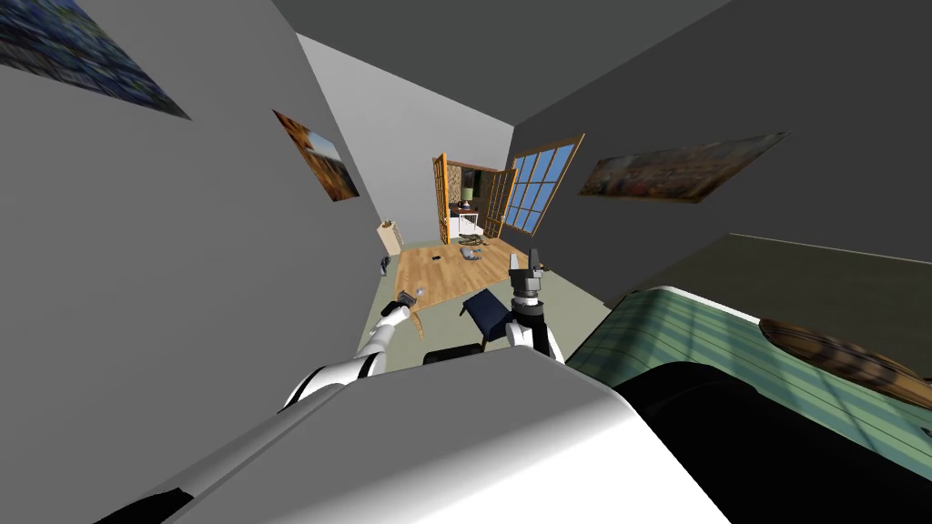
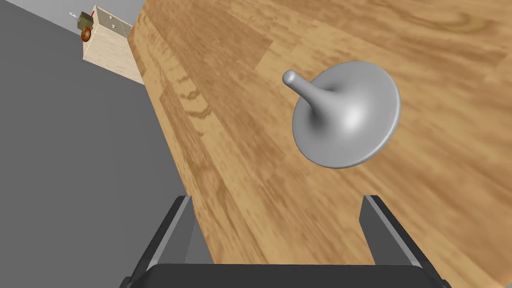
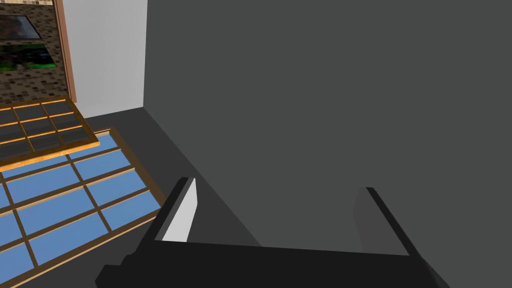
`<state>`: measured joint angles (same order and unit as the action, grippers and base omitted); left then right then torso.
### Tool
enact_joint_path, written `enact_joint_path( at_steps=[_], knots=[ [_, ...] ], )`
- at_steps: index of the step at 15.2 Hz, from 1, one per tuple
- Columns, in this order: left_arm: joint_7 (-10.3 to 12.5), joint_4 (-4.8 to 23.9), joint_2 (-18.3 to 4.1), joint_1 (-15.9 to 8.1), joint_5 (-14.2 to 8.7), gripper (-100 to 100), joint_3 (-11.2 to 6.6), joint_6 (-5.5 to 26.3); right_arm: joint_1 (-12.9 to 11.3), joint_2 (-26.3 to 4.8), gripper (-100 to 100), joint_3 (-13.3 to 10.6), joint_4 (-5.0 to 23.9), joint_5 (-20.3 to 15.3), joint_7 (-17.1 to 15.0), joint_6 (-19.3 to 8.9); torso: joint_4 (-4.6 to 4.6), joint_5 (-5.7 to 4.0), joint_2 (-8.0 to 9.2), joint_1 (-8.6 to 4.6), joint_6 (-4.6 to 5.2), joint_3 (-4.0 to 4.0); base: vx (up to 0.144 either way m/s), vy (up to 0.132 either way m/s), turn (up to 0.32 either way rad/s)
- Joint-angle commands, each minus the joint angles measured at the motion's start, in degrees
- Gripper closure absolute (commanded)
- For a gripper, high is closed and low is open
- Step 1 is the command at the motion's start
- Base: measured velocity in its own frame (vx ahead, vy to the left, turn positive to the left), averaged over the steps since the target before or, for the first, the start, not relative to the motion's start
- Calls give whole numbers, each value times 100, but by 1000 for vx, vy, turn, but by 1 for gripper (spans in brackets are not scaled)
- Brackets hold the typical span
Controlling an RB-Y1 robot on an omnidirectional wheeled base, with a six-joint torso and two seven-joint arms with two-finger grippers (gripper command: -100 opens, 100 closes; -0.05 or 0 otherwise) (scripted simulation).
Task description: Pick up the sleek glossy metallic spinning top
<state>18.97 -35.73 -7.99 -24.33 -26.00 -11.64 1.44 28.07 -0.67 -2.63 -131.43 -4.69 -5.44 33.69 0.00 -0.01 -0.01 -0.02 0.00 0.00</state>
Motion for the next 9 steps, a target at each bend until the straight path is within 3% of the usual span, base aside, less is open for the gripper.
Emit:
enact_joint_path(
  at_steps=[1,3,9],
  knots=[
    [46,286,33,-182,-91,-100,-4,79,0,0,0,0,0,0,0,0,0,0,0,0,0,0,0,0,0],
    [46,315,33,-182,-91,-100,-4,79,0,0,0,0,0,0,0,0,0,0,-2,1,1,-1,5,5,-16],
    [128,862,102,-558,-252,-100,-58,234,0,0,0,0,0,0,0,0,-2,0,-9,1,0,-5,11,1,-3]
  ],
)
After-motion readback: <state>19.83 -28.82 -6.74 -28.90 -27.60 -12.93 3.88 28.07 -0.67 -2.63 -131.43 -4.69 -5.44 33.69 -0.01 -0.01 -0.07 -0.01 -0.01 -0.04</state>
